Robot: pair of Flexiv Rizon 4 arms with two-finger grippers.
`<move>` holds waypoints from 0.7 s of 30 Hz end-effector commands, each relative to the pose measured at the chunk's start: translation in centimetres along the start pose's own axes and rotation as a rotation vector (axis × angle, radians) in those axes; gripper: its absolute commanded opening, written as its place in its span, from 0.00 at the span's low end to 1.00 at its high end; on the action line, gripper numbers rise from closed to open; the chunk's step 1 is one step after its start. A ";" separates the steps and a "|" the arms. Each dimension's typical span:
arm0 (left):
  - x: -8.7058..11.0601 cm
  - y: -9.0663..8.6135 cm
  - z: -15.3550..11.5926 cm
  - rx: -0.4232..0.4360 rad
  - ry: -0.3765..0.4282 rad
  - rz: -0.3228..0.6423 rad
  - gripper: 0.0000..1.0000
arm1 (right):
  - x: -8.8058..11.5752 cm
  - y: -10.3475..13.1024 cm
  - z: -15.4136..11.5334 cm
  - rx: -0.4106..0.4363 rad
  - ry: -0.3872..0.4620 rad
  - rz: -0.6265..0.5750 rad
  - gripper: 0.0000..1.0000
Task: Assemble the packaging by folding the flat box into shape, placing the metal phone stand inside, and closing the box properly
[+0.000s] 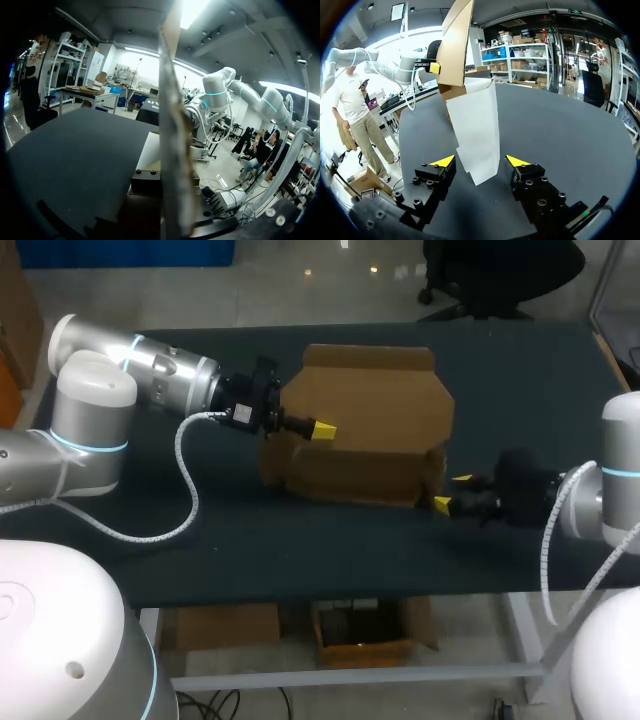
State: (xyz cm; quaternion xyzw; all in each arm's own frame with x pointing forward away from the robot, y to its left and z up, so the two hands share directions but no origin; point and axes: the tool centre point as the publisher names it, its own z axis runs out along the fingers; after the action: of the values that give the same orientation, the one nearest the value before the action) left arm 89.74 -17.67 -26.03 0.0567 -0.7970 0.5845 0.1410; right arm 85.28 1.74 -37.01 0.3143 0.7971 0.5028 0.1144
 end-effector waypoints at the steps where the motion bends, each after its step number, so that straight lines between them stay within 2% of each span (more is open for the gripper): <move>1: -0.1 0.3 0.1 0.000 0.003 0.000 0.00 | 0.5 0.2 1.2 0.011 -0.015 -0.003 0.59; 15: -0.1 0.3 0.1 0.000 0.003 0.000 0.00 | 1.8 0.7 2.5 0.015 0.006 -0.007 0.53; 21: -0.1 0.3 0.1 0.000 0.003 0.000 0.00 | 2.4 1.0 3.0 0.014 0.006 -0.004 0.54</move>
State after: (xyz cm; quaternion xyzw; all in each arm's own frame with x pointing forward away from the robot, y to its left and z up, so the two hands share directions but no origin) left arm 89.74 -17.65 -26.04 0.0568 -0.7970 0.5845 0.1409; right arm 85.33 5.17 -37.09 0.3100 0.8017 0.4998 0.1066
